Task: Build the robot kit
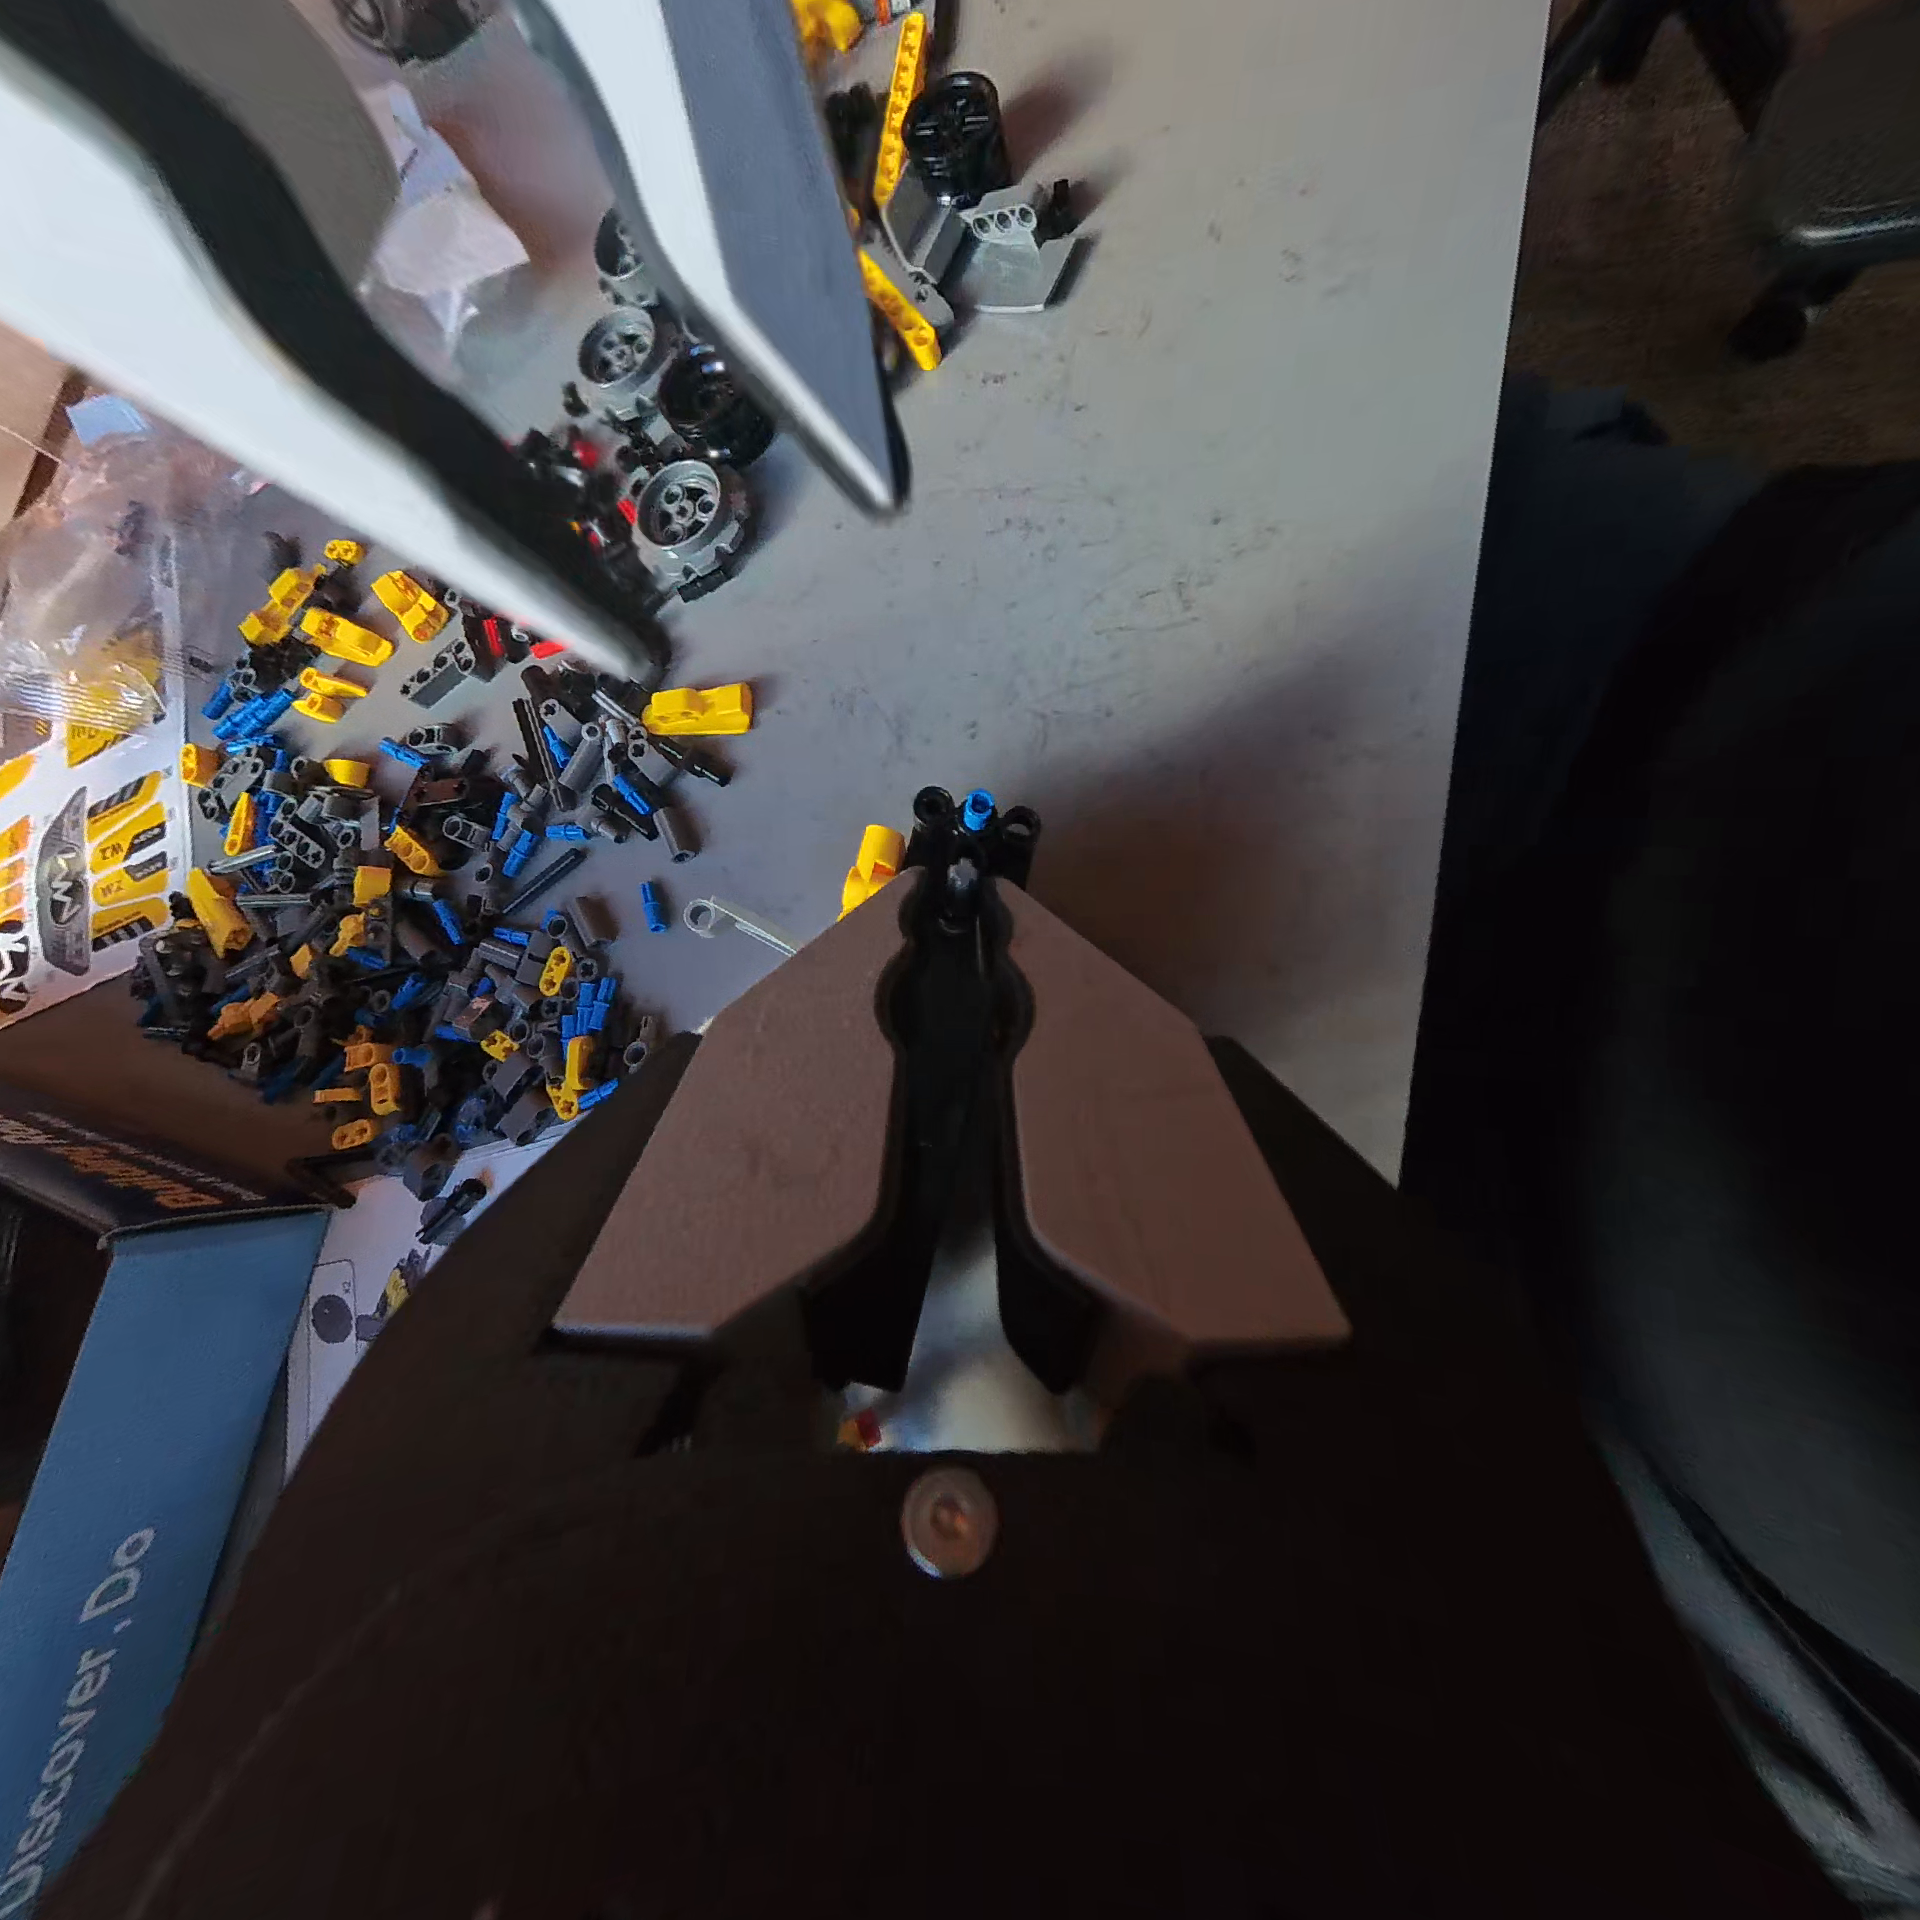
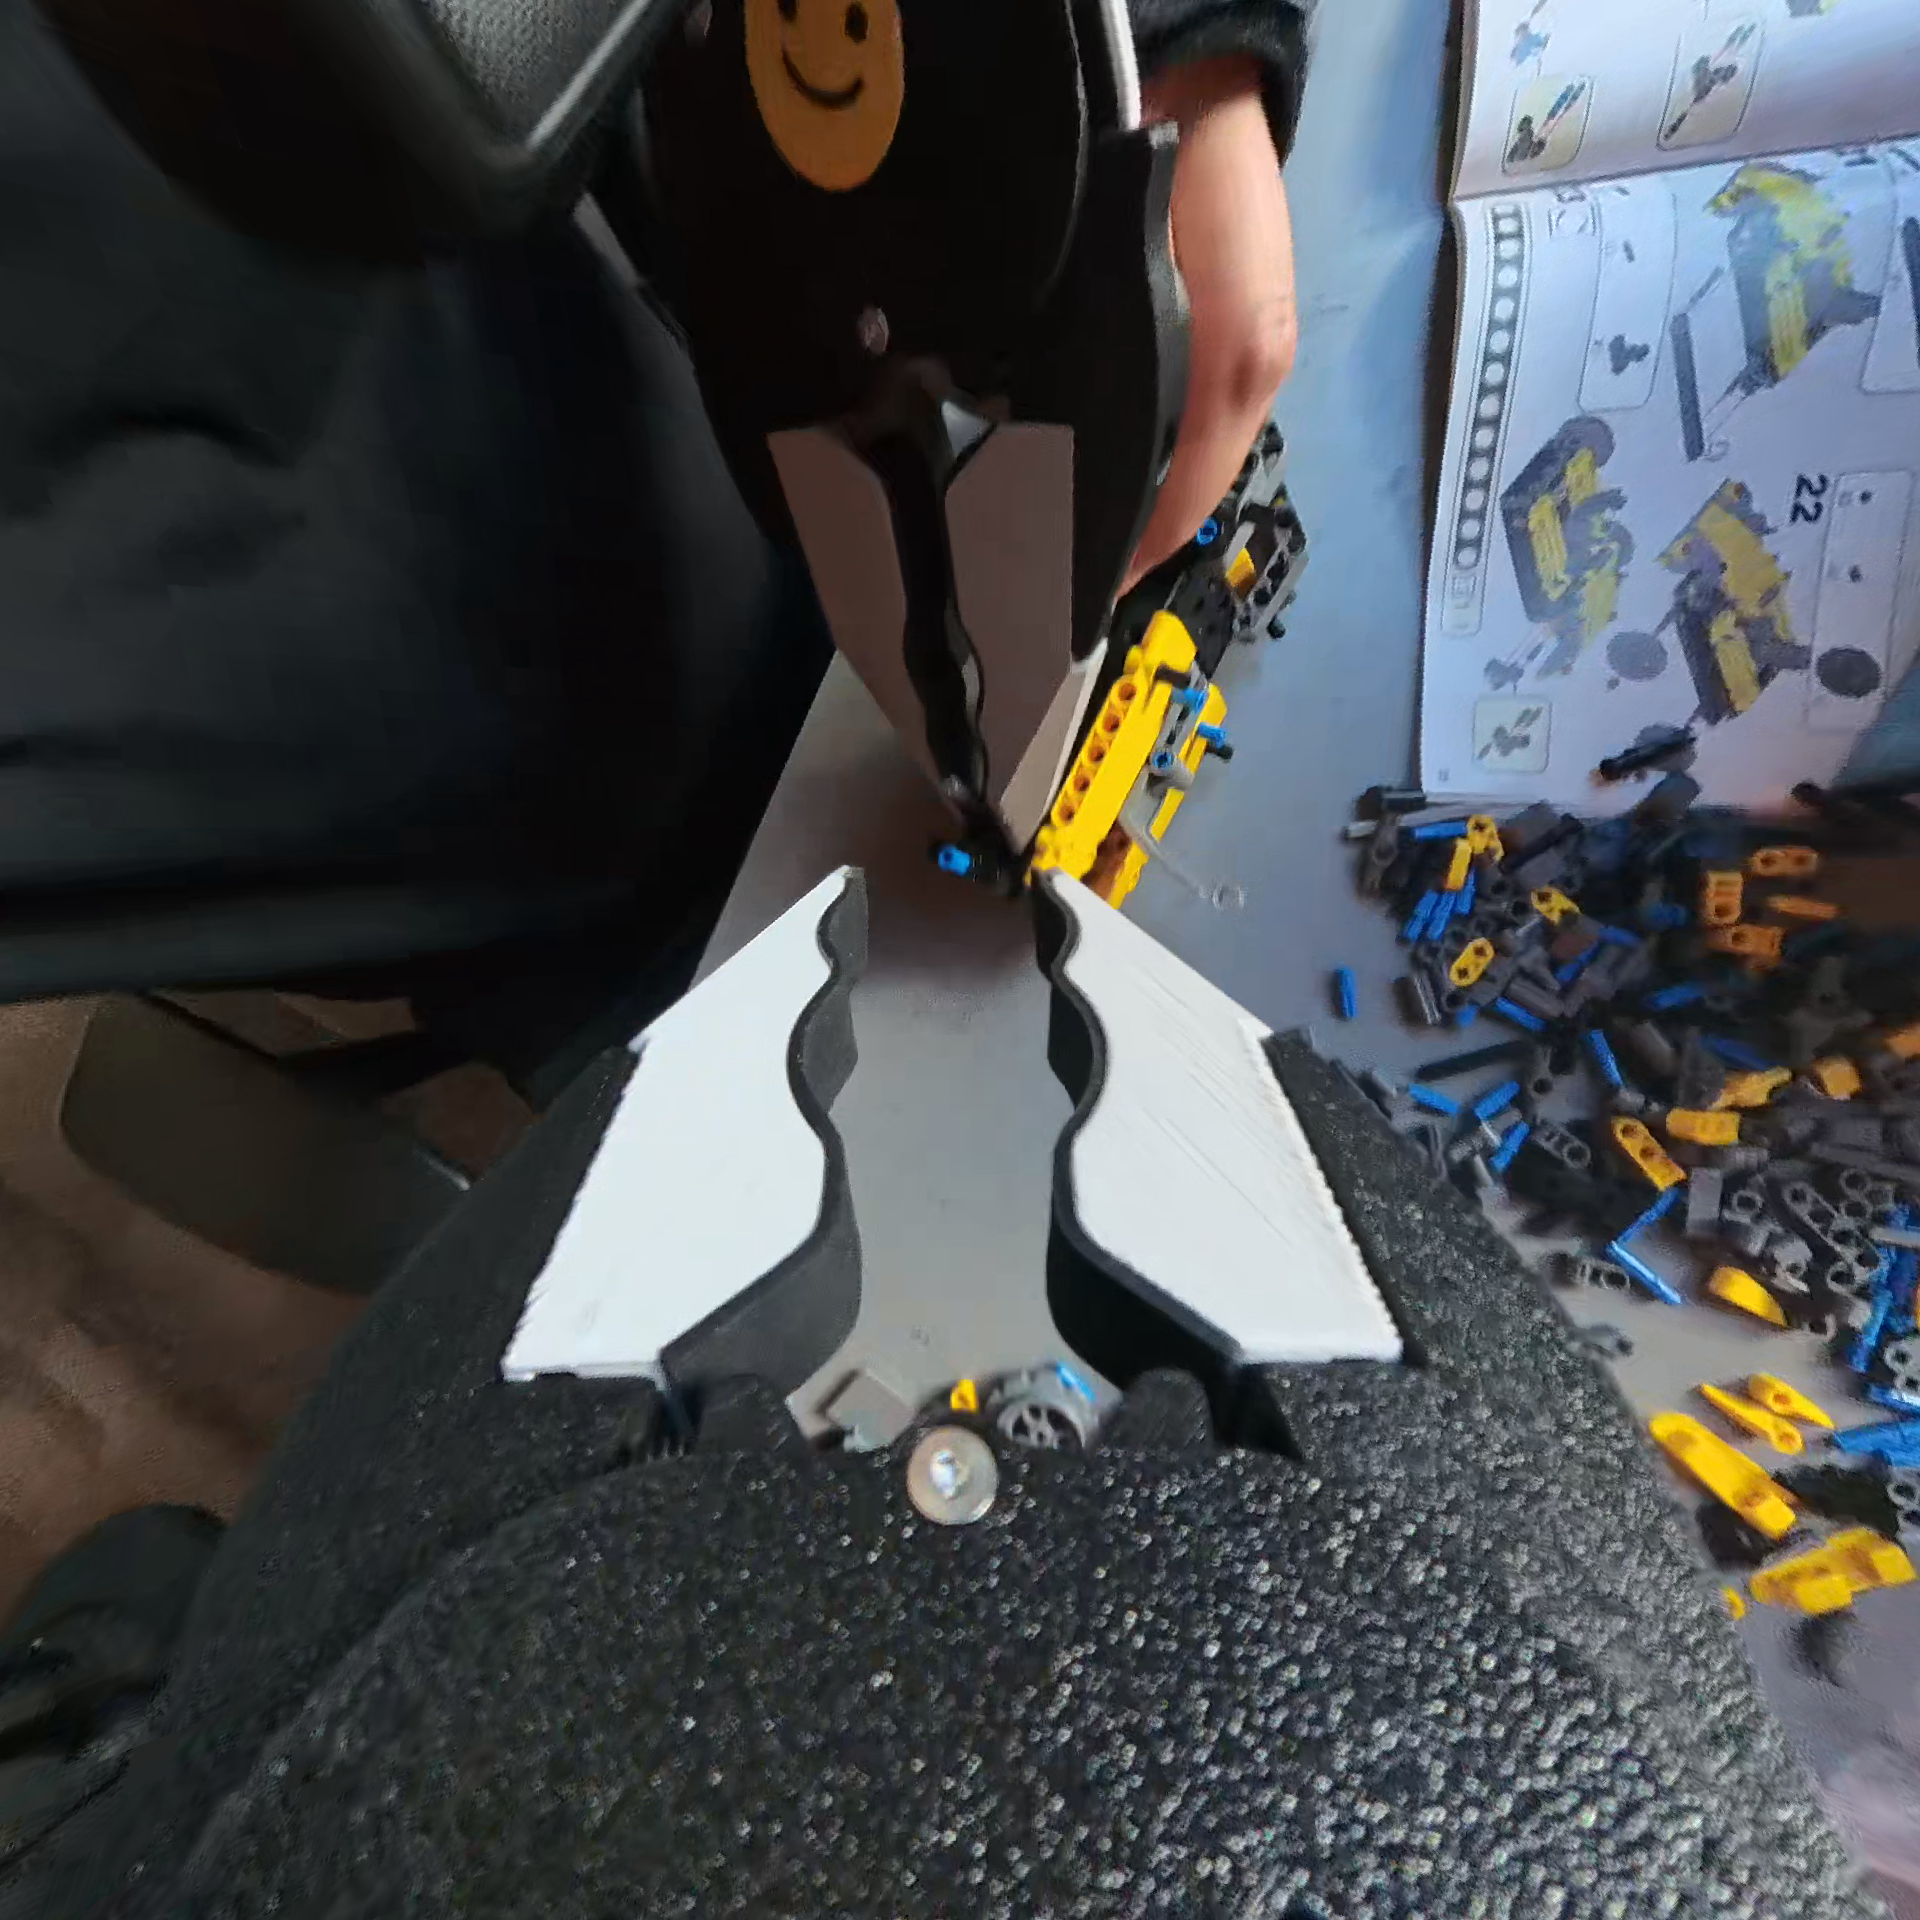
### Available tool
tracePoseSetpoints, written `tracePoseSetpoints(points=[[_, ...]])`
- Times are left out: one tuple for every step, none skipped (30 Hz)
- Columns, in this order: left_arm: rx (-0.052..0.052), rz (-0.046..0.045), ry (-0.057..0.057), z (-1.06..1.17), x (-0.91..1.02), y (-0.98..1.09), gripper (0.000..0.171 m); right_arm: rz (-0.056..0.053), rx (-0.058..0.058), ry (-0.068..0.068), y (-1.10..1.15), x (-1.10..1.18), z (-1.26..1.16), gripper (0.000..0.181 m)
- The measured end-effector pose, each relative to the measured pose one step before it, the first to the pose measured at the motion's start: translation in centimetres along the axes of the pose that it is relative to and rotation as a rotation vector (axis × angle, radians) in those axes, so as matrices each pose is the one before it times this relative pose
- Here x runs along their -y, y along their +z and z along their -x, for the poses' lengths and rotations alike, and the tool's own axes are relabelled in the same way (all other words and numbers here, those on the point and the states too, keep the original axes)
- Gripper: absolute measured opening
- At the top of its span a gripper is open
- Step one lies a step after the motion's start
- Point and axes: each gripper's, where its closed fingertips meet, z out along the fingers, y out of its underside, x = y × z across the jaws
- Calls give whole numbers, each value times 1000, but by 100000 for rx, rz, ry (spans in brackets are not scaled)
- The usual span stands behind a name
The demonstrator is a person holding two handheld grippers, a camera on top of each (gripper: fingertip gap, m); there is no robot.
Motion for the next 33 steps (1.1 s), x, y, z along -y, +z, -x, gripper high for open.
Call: tracePoseSetpoints(points=[[-230,604,-184,-33,-19,-19,5,-773,-1930,-234,653,317,-122,34],[158,1456,460,-71,-35,-22,5,-2012,-3436,-1360,580,226,-26,36],[766,1732,1873,-104,-39,-28,5,-3985,-3339,-1623,402,194,281,37],[1037,1399,2948,-110,-45,-30,5,-5142,-4452,-265,128,75,187,36],[865,1255,2227,-111,-41,-34,5,-6089,-4517,1220,-148,-56,169,37],[643,1121,1092,-83,-30,-22,5,-7762,-3175,2231,-409,-42,381,38],[447,473,665,-57,-16,-16,5,-9078,-3293,2945,-600,-40,306,38],[275,-411,18,26,8,11,5,-8632,-4283,3439,-658,-194,88,38],[-167,-702,-1225,67,17,26,5,-6489,-3648,3259,-586,-500,138,40],[-630,-729,-1285,32,18,10,5,-4570,-3365,2435,-442,-740,134,42],[-506,-741,-239,4,9,1,5,-3243,-4319,1597,-307,-828,-50,42],[-228,-643,292,13,13,6,5,-2147,-4085,1125,-133,-846,-50,44],[-211,-273,-33,18,7,1,5,-1092,-2470,1514,7,-854,132,45],[-161,-101,391,2,-3,5,5,-237,-2166,1615,121,-832,63,44],[-173,-75,947,-34,-15,-8,5,-781,-1878,393,180,-650,57,44],[-231,78,453,-57,-16,-21,5,-2383,-1660,-898,153,-297,72,42],[-149,0,-157,-39,-4,-6,5,-2513,-2198,-1152,109,-185,-127,35],[-43,-119,-662,-3,-4,-1,5,-1042,-1945,-344,117,-285,-287,26],[55,-163,-721,27,3,12,5,-23,-250,998,167,-362,-183,25],[-102,-235,-365,24,10,11,5,364,340,2117,184,-373,-201,25],[-242,-272,67,14,3,-6,5,743,-589,2377,205,-377,-355,25],[-121,-215,74,42,8,19,5,1319,-933,1728,186,-347,-363,26],[-117,90,-264,32,3,8,5,803,255,490,95,-83,-89,28],[-23,179,-82,45,-15,19,5,-952,312,-959,3,190,38,29],[46,-109,103,34,6,8,5,-1715,-1245,-1131,-65,326,-163,29],[-39,-78,-335,21,2,5,5,-1065,-841,-256,-49,223,-184,29],[-215,-20,-515,-2,2,13,5,-287,422,866,-12,80,-88,29],[-89,21,-268,-8,-6,-9,5,-847,341,993,-1,130,-94,28],[177,43,-39,9,-33,-4,5,-2105,697,45,-11,274,76,28],[76,-21,89,-13,-20,-16,5,-1575,1885,-559,25,218,331,25],[-252,-94,-118,-53,-8,-2,5,-429,1108,-1304,60,94,323,19],[-405,-87,-233,-50,-12,-19,5,-275,-880,-2262,97,85,125,6],[-301,-49,-94,-42,-21,-18,5,-413,-1947,-1945,130,144,-1,0]])
